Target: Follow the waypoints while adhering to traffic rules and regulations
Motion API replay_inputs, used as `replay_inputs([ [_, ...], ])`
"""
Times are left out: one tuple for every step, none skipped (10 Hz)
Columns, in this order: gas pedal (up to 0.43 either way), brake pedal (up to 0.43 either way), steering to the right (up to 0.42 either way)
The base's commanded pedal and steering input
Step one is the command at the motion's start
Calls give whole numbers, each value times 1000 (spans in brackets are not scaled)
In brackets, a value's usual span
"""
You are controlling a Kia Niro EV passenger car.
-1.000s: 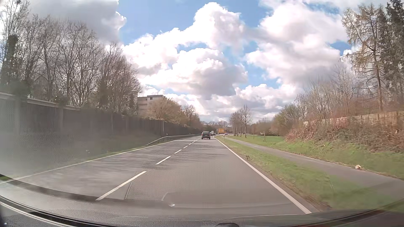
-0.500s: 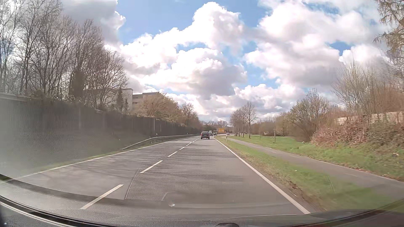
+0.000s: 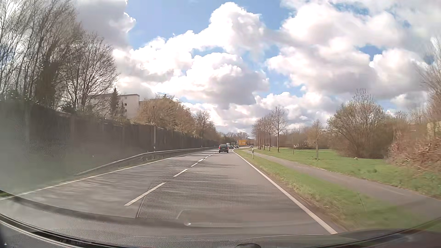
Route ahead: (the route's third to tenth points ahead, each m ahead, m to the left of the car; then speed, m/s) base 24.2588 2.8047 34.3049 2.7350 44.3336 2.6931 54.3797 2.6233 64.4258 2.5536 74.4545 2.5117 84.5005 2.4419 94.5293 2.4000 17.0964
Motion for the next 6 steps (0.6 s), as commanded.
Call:
replay_inputs([
  [197, 0, 0],
  [197, 0, -1],
  [197, 0, -4],
  [197, 0, -5],
  [197, 0, -5],
  [197, 0, -5],
])
